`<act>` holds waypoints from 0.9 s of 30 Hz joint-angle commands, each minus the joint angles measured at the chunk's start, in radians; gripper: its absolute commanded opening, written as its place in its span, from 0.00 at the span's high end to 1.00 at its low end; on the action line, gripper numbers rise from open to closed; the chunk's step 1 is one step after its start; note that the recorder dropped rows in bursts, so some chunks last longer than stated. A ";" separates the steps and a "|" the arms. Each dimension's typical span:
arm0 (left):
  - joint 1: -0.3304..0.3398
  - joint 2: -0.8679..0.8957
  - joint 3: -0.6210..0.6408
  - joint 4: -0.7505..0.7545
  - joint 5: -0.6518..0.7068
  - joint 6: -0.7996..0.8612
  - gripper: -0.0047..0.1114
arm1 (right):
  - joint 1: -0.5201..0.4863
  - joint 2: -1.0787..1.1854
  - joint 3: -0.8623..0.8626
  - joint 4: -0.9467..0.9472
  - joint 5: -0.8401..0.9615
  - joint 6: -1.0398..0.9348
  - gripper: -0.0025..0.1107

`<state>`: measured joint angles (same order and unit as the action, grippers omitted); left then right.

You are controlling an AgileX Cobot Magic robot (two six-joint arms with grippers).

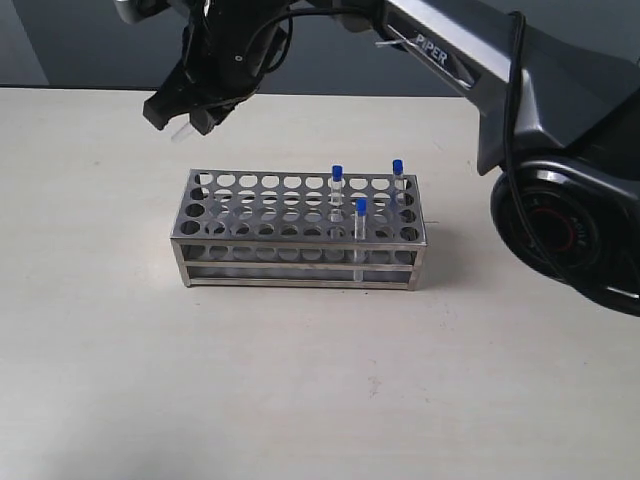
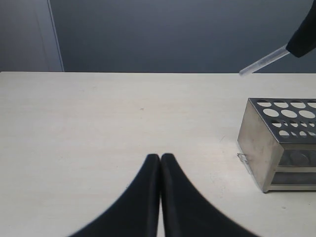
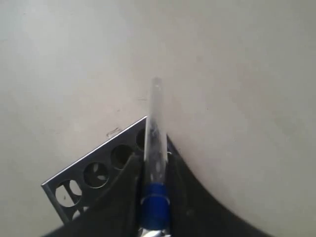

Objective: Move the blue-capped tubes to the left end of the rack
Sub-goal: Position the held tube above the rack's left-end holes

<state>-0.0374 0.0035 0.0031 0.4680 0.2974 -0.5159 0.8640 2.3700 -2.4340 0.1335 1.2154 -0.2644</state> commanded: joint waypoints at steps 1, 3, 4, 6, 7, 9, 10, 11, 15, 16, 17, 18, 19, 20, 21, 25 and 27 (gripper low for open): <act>-0.004 -0.004 -0.003 0.000 -0.005 -0.001 0.95 | -0.004 -0.031 0.000 -0.009 0.006 0.014 0.99; -0.004 -0.004 -0.003 0.000 -0.005 -0.001 0.95 | -0.002 -0.046 0.000 -0.011 0.006 0.019 0.99; -0.004 -0.004 -0.003 0.000 -0.005 -0.001 0.95 | -0.002 -0.054 0.007 -0.014 0.006 0.031 0.99; -0.004 -0.004 -0.003 0.000 -0.005 -0.001 0.95 | -0.002 -0.077 0.033 -0.032 0.006 0.058 0.99; -0.004 -0.004 -0.003 0.000 -0.005 -0.001 0.95 | -0.002 -0.088 0.049 -0.040 0.006 0.068 0.99; -0.004 -0.004 -0.003 0.000 -0.005 -0.001 0.95 | -0.002 -0.116 0.100 -0.056 0.006 0.095 0.99; -0.004 -0.004 -0.003 0.000 -0.005 -0.001 0.95 | -0.002 -0.131 0.130 -0.063 0.006 0.101 0.99; -0.004 -0.004 -0.003 0.000 -0.005 -0.001 0.95 | 0.000 -0.145 0.153 -0.070 0.006 0.101 0.99; -0.004 -0.004 -0.003 0.000 -0.008 -0.001 0.95 | 0.000 -0.184 0.225 -0.073 0.006 0.103 0.99; -0.004 -0.004 -0.003 0.000 -0.008 -0.001 0.95 | 0.004 -0.190 0.230 -0.071 0.006 0.103 0.99; -0.004 -0.004 -0.003 0.000 -0.008 -0.001 0.95 | 0.008 -0.193 0.230 -0.068 0.006 0.103 0.99; -0.004 -0.004 -0.003 0.000 -0.008 -0.001 0.95 | 0.014 -0.197 0.230 -0.066 0.006 0.100 0.99; -0.004 -0.004 -0.003 0.000 -0.008 -0.001 0.95 | 0.020 -0.199 0.230 -0.066 0.006 0.096 0.99; -0.004 -0.004 -0.003 0.000 -0.008 -0.001 0.95 | 0.026 -0.199 0.230 -0.066 0.006 0.089 0.99; -0.004 -0.004 -0.003 0.000 -0.008 -0.001 0.95 | 0.033 -0.199 0.230 -0.066 0.006 0.084 0.99; -0.004 -0.004 -0.003 0.000 -0.008 -0.001 0.95 | 0.039 -0.188 0.237 -0.064 0.006 0.078 0.99; -0.004 -0.004 -0.003 0.000 -0.008 -0.001 0.95 | 0.039 -0.180 0.237 -0.064 0.006 0.078 0.99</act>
<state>-0.0374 0.0035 0.0031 0.4680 0.2974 -0.5159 0.9059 2.1870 -2.2054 0.0736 1.2260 -0.1782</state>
